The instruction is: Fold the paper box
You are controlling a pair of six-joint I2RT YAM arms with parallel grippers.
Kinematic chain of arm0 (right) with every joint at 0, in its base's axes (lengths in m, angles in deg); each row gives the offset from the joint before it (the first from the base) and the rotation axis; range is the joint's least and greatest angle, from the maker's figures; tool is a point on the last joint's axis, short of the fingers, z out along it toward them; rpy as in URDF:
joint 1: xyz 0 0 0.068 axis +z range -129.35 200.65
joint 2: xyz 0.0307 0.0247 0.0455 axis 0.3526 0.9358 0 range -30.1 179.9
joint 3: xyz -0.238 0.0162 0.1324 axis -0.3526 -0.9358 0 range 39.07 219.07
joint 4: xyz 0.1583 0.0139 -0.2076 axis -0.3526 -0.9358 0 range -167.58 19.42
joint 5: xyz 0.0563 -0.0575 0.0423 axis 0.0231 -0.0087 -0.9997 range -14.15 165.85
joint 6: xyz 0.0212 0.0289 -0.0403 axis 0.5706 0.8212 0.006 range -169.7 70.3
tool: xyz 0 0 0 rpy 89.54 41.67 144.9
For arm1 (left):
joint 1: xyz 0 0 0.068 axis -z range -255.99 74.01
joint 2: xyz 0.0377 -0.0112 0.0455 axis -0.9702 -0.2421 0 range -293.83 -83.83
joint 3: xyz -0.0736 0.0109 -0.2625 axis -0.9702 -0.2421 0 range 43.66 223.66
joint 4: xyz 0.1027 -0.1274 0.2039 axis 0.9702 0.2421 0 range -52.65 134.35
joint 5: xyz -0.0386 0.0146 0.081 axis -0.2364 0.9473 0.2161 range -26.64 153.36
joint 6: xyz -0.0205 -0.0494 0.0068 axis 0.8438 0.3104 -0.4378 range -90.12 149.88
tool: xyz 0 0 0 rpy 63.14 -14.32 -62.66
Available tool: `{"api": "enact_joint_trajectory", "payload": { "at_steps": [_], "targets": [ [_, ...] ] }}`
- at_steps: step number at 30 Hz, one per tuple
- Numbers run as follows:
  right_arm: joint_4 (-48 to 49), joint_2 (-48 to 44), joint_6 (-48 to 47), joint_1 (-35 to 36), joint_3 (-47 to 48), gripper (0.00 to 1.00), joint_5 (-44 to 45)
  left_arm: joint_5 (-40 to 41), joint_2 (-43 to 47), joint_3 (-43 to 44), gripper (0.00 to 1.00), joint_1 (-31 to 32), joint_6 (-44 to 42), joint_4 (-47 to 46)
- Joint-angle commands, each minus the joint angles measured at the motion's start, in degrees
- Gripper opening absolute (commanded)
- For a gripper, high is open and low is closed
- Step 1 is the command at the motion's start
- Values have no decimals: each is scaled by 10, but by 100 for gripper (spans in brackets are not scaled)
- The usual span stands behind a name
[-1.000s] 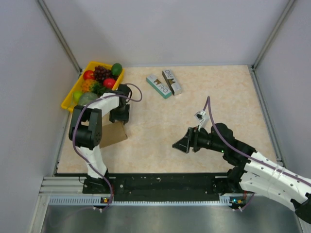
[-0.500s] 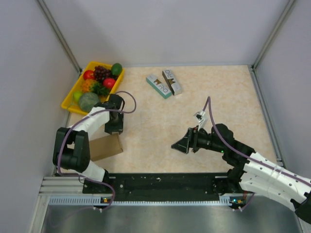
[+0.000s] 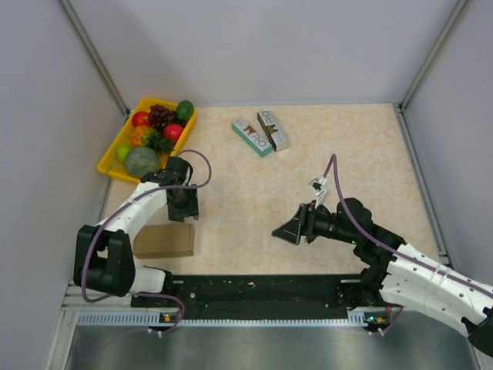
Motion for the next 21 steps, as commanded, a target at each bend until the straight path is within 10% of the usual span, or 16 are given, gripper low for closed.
{"api": "enact_joint_trajectory", "payload": {
  "at_steps": [1,17,21],
  "targets": [
    [24,-7,7,-4,2,71,-8,-30,21,-20,53,-1,26,11],
    [10,-20,-1,-4,1,70,0,37,99,48,58,-1,65,73],
    [-180,-42,-52,-4,78,70,103,4,190,132,68,-1,61,84]
  ]
}}
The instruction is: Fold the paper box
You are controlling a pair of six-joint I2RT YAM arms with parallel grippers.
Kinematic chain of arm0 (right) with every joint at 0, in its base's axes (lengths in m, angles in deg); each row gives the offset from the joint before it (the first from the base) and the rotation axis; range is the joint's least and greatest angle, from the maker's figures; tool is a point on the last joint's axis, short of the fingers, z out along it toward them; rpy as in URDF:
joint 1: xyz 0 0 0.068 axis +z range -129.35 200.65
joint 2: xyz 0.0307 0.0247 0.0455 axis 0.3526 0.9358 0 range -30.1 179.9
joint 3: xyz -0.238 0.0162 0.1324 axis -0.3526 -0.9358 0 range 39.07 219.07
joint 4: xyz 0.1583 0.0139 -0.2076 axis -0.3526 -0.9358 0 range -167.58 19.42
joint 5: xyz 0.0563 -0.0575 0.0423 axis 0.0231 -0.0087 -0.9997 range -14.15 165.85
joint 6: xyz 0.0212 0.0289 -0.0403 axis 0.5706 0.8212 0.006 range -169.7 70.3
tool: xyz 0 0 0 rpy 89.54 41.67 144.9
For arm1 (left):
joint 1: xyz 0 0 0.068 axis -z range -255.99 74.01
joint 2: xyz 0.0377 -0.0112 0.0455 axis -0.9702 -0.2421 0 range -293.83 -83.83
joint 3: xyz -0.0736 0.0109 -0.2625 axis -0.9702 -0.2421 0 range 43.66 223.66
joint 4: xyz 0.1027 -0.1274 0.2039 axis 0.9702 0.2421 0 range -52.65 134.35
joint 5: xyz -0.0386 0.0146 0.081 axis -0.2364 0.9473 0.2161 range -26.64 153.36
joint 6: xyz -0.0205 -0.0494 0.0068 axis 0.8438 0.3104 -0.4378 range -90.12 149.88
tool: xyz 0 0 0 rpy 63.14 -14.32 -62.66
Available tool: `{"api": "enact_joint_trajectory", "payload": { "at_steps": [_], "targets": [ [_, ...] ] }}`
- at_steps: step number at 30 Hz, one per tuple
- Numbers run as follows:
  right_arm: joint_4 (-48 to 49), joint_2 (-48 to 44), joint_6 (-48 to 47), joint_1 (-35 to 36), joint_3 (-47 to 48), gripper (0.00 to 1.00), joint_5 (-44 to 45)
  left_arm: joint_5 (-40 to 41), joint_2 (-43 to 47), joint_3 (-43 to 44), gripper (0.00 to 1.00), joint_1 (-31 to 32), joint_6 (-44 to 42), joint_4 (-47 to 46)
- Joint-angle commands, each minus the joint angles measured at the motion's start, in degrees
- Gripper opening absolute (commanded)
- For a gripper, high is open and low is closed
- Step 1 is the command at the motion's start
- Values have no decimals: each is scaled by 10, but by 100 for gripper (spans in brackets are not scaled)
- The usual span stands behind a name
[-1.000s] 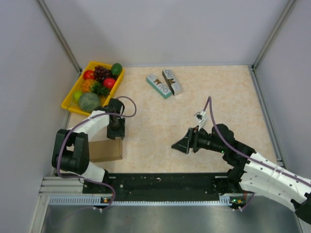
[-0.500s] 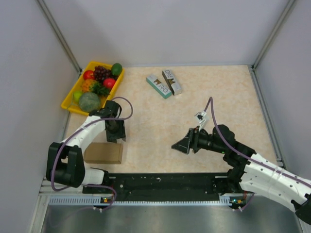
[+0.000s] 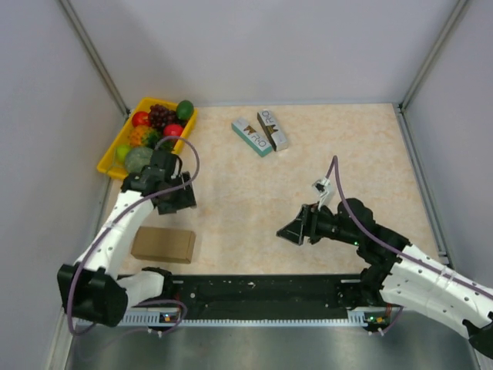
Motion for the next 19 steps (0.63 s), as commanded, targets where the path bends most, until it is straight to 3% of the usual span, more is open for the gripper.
{"api": "enact_joint_trajectory", "payload": {
  "at_steps": [1,2,5,7,9,14,16,19],
  "targets": [
    [-193,-39,-59,-4,94,70,151,-41,120,119,71,-1,-4,-8],
    [-279,-48,-75,-4,115,70,186,-62,159,149,73,-1,-20,-21],
    [-397,-85,-100,-4,195,72,289,-144,240,185,80,-1,-41,-87],
    [-451,-115,-105,-4,259,73,355,-165,299,197,96,-1,-51,-114],
    [-497,-145,-120,-3,321,74,402,-172,337,212,99,-1,-65,-158],
    [-493,-243,-193,-4,423,77,437,-138,435,242,98,-1,-98,-229],
    [-498,-248,-230,-4,467,99,435,-133,442,263,98,1,-115,-225],
    [-502,-248,-266,-3,512,99,440,-133,442,303,98,10,-131,-212]
  ]
}}
